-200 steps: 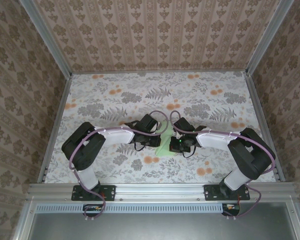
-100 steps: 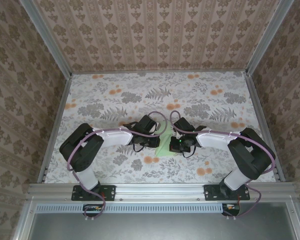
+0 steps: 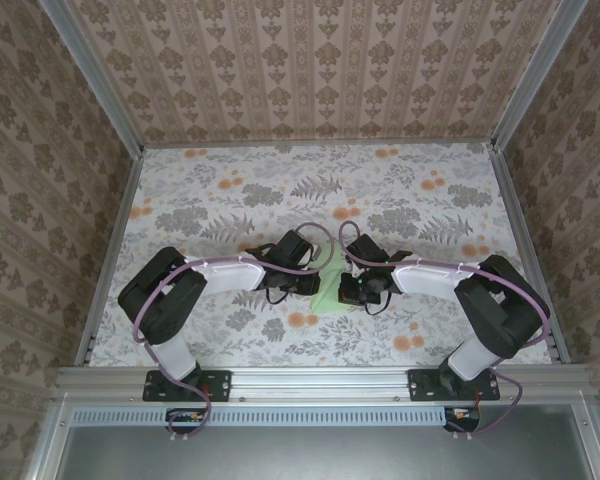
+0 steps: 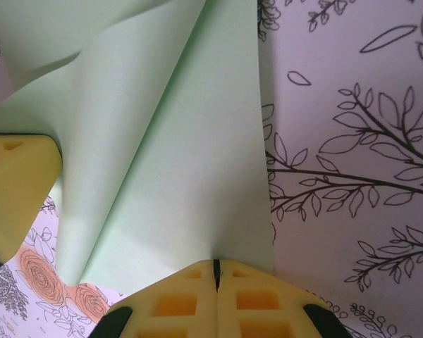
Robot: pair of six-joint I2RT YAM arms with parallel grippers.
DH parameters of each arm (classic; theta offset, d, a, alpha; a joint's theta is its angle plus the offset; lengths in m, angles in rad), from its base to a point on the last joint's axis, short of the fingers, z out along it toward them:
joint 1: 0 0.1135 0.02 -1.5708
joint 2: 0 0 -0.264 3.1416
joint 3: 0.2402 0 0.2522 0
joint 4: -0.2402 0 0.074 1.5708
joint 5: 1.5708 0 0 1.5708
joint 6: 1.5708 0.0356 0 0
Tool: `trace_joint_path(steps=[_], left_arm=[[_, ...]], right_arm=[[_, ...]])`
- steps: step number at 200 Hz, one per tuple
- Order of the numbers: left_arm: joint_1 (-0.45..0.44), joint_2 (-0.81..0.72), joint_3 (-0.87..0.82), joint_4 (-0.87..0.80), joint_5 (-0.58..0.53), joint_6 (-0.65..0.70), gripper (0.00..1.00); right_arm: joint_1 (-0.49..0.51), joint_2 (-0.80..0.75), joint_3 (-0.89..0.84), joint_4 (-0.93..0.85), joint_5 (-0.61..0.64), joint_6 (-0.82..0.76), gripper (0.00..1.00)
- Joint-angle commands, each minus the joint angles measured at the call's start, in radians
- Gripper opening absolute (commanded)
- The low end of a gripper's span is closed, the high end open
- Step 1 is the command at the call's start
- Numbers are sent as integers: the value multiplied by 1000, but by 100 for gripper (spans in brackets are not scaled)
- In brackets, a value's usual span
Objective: Fold a paper plane with a square sheet of paper (fold left side to right side)
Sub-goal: Fold the triangle a second time at the center of the table.
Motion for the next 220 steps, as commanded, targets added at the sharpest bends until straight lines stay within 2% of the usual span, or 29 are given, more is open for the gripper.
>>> trace_joint_path(steps=[1, 220], left_arm=[[8, -6, 10, -3, -6, -2, 11], [9, -54, -31, 42, -8, -1, 11]], right_arm=[[6, 52, -13, -68, 32, -10, 1], [7, 46, -19, -77, 37, -10, 1]])
